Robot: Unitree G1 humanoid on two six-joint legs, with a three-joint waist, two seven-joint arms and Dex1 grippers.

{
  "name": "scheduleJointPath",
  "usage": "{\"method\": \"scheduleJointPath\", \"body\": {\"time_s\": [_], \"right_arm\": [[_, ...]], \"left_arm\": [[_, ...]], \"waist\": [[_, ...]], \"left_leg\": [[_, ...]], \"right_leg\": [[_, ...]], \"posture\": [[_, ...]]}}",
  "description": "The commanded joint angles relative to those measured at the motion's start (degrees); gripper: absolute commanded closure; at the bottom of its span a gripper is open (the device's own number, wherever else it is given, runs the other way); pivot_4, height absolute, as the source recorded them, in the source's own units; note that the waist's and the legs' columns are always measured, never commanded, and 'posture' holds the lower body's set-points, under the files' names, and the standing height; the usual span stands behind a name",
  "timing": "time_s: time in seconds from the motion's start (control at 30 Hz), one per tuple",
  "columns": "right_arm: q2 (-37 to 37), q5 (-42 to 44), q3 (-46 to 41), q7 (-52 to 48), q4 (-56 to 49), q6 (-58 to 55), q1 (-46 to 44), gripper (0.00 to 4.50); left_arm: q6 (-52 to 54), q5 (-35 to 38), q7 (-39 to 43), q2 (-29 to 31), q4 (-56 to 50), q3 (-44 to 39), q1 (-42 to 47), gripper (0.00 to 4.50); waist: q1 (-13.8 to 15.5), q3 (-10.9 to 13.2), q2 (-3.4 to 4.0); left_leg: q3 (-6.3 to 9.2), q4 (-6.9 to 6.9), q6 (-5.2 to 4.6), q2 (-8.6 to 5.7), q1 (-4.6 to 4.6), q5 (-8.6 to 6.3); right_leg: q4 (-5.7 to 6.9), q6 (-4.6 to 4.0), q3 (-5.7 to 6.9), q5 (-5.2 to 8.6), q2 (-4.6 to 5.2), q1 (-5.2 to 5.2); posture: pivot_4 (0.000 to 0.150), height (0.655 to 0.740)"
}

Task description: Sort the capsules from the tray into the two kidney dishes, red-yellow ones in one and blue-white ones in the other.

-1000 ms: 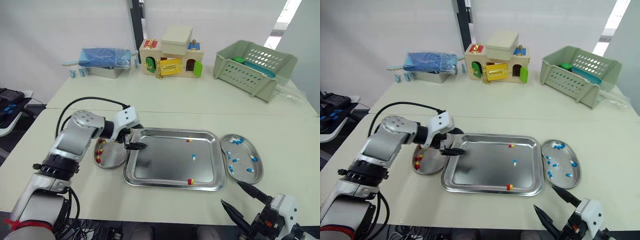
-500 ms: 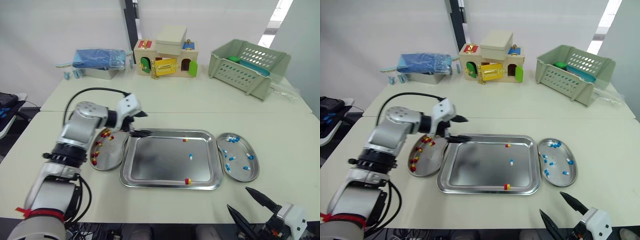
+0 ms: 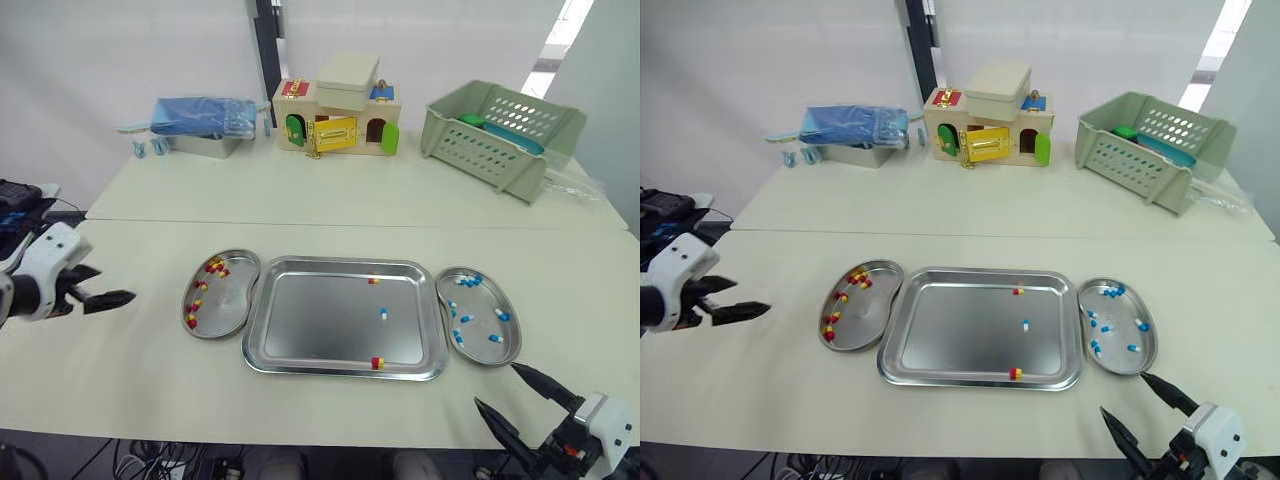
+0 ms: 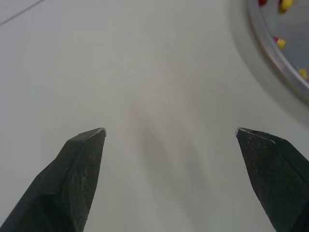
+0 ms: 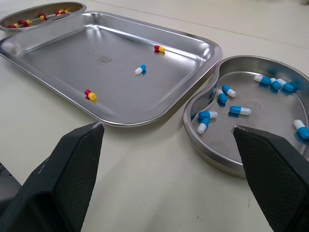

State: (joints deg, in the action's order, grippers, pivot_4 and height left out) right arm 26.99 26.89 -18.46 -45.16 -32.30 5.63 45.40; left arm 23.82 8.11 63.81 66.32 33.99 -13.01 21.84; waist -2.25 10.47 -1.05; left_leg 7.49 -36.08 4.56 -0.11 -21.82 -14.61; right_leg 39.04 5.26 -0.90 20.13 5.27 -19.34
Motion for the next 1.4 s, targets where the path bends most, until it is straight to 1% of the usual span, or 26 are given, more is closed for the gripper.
{"method": "scheduleJointPath", "body": {"time_s": [0.03,0.2,0.47,0.57,0.67,0.8,0.93,1.13,1.27,1.4], "right_arm": [[0.8,1.1,-1.4,-0.9,0.4,0.2,-1.0,0.00],[1.0,0.6,-0.9,-1.4,0.8,-0.3,-1.9,0.00],[1.0,0.2,-0.5,-1.3,0.3,-1.1,-2.2,0.00],[1.3,0.3,-0.5,-1.4,0.0,-1.6,-2.2,0.00],[2.0,0.5,-0.1,-2.1,-0.5,-2.1,-2.5,0.00],[2.8,0.2,0.9,-2.6,-1.4,-2.4,-2.9,0.00],[2.4,-0.1,2.3,-2.5,-2.5,-2.3,-2.4,0.00],[0.4,-1.9,5.2,-1.5,-3.3,-0.9,-0.9,0.00],[-0.7,-2.8,6.4,-0.3,-3.4,-0.8,-1.0,0.00],[-2.1,-4.4,9.3,1.9,-4.4,-1.4,-1.8,0.00]], "left_arm": [[-3.1,0.2,-1.4,3.2,4.1,-3.1,0.2,0.04],[-5.6,0.1,-1.4,3.9,7.5,-2.8,0.8,0.04],[-6.9,-0.1,-1.4,2.8,8.9,-1.7,2.8,0.04],[-7.0,0.2,-0.9,1.6,8.2,-0.8,3.9,0.04],[-6.4,0.6,0.4,-0.4,4.6,0.8,5.0,0.04],[-3.4,1.6,2.2,-4.9,-5.7,4.4,6.4,0.04],[-2.4,1.9,3.9,-10.0,-12.1,9.2,11.8,0.04],[1.1,2.8,7.2,-20.7,-22.3,18.5,19.3,0.04],[2.4,3.1,7.9,-26.3,-26.0,22.9,20.6,0.04],[-0.1,1.1,7.6,-32.6,-24.0,27.8,22.8,0.04]], "waist": [[0.0,0.0,-0.06],[0.0,0.0,-0.07],[-0.1,-0.1,-0.10],[-0.1,-0.1,-0.10],[-0.1,-0.1,-0.10],[0.0,-0.1,-0.13],[0.3,-0.1,-0.15],[0.3,-0.1,-0.17],[-0.5,-0.1,-0.16],[-0.5,-0.1,-0.15]], "left_leg": [[0.00,0.00,0.00,0.00,0.00,0.00],[-0.03,0.01,0.00,0.00,0.01,0.00],[-0.03,0.01,0.00,0.01,0.01,0.00],[-0.03,0.01,0.00,0.01,0.02,0.00],[-0.03,0.01,0.01,0.00,0.01,0.00],[-0.02,-0.01,0.01,0.01,0.00,0.01],[-0.02,-0.04,0.02,0.01,-0.04,0.01],[-0.02,-0.07,0.02,0.00,-0.05,0.01],[-0.03,-0.10,0.02,0.01,-0.03,0.01],[0.02,-0.12,0.02,-0.01,-0.03,0.01]], "right_leg": [[0.00,0.00,0.00,0.00,0.00,0.00],[0.00,0.00,-0.01,0.00,0.00,-0.02],[0.02,0.00,-0.01,0.00,0.00,-0.02],[0.03,0.00,-0.01,0.00,0.00,-0.02],[0.03,0.00,-0.01,0.00,0.00,-0.01],[0.03,0.00,0.00,0.00,0.00,0.01],[0.02,0.00,0.01,0.00,0.00,0.01],[0.00,0.00,0.01,0.00,0.00,0.02],[0.01,-0.01,-0.02,0.00,0.00,0.03],[0.02,-0.01,0.02,0.00,-0.01,0.07]], "posture": [[0.150,0.7400],[0.150,0.7400],[0.150,0.7400],[0.150,0.7400],[0.150,0.7400],[0.150,0.7400],[0.150,0.7400],[0.150,0.7400],[0.150,0.7400],[0.150,0.7400]]}}
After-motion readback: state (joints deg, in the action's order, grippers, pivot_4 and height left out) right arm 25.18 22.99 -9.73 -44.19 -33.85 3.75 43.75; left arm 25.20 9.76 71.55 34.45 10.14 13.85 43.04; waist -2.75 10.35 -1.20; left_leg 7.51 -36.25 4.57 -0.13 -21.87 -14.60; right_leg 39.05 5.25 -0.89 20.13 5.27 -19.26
